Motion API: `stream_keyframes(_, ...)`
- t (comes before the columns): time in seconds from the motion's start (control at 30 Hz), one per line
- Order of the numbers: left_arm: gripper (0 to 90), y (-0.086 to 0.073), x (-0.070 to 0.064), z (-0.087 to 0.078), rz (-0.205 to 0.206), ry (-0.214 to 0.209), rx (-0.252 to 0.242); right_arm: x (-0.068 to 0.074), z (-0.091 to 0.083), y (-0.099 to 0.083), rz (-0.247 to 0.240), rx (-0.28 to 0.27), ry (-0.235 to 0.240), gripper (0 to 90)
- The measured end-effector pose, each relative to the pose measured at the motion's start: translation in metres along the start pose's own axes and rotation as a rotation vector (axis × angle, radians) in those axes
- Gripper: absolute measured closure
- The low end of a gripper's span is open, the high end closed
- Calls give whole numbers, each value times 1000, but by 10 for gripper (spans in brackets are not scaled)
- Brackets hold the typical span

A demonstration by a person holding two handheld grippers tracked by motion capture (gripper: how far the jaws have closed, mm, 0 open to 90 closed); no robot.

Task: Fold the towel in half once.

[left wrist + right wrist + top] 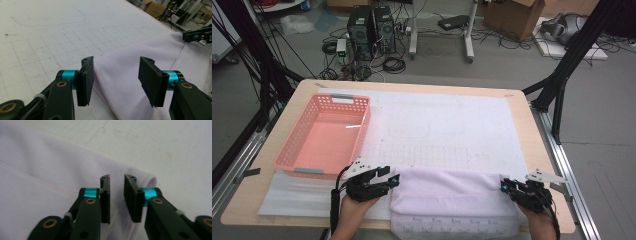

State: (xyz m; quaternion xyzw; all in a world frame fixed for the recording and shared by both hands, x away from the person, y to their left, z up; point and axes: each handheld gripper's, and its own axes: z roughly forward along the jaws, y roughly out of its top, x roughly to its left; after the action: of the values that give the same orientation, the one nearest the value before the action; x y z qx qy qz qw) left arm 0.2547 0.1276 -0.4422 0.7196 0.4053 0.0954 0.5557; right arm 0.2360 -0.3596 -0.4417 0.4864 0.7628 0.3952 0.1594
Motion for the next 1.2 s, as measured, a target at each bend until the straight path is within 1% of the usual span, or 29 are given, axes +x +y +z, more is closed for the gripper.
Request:
stream_keyframes(0.03,470,0,1,1,1,3,3,-3,6,1,-12,35,-60,830)
stream_keyframes(0.07,470,-1,2,2,4,8,7,-8,7,1,-9,10,-78,850)
stream_keyframes(0.1,469,-2,3,2,6,10,15,-10,6,1,-4,10,-126,883)
stream_keyframes(0.13,468,-3,4,3,11,12,26,-11,4,1,-9,7,-184,883)
stream_keyframes(0.17,463,-5,5,4,12,15,39,-10,2,0,-25,15,-243,855)
stream_keyframes(0.2,454,-6,6,5,9,22,50,-12,-1,-1,-22,13,-232,822)
stream_keyframes(0.23,442,-6,7,6,0,27,57,-13,-5,-4,6,-13,-195,789)
stream_keyframes(0.3,423,-5,8,7,-17,33,67,-14,-11,-6,32,-49,-171,705)
stream_keyframes(0.33,419,-5,9,8,-21,33,73,-15,-14,-5,53,-69,-150,682)
stream_keyframes(0.37,416,-4,10,10,-31,34,91,-15,-16,-5,67,-82,-141,648)
stream_keyframes(0.4,403,-3,11,13,-39,37,102,-15,-18,-5,80,-92,-136,592)
stream_keyframes(0.43,396,-2,12,16,-49,37,113,-14,-18,-4,95,-88,-125,558)
stream_keyframes(0.5,369,0,14,21,-65,42,130,-12,-16,-4,96,-92,-114,525)
stream_keyframes(0.53,361,1,14,25,-65,41,144,-11,-15,-4,94,-93,-110,504)
stream_keyframes(0.6,362,3,12,32,-55,45,184,-8,-11,-3,95,-73,-106,462)
stream_keyframes(0.63,361,4,11,34,-34,48,194,-7,-8,-3,95,-53,-103,458)
stream_keyframes(0.73,368,5,5,40,24,54,216,-4,3,-3,46,13,-118,484)
stream_keyframes(0.77,375,5,0,42,58,73,226,-3,6,-3,34,21,-128,486)
stream_keyframes(0.8,398,5,-3,43,87,97,231,-1,6,-2,9,24,-138,502)
stream_keyframes(0.83,441,4,-6,44,119,121,238,0,6,-1,5,32,-130,553)
stream_keyframes(0.87,498,4,-9,45,149,159,246,0,6,-1,-3,37,-121,601)
stream_keyframes(0.9,565,4,-11,46,167,173,250,1,7,0,-14,38,-112,658)
stream_keyframes(0.93,592,6,-11,46,171,176,260,2,7,0,-16,43,-88,807)
stream_keyframes(0.97,643,6,-11,46,164,166,259,4,7,1,-31,52,-66,837)
stream_keyframes(1.0,762,5,-12,46,145,125,259,7,7,2,-50,58,-82,845)
stream_keyframes(1.03,831,5,-14,46,159,132,257,9,8,4,-73,69,-99,850)
stream_keyframes(1.07,839,4,-14,46,160,132,256,9,7,4,-70,71,-96,851)
stream_keyframes(1.17,851,4,-6,44,59,96,234,2,6,0,-5,37,-51,852)
stream_keyframes(1.2,853,4,-4,43,42,93,226,0,6,-1,12,30,-38,853)
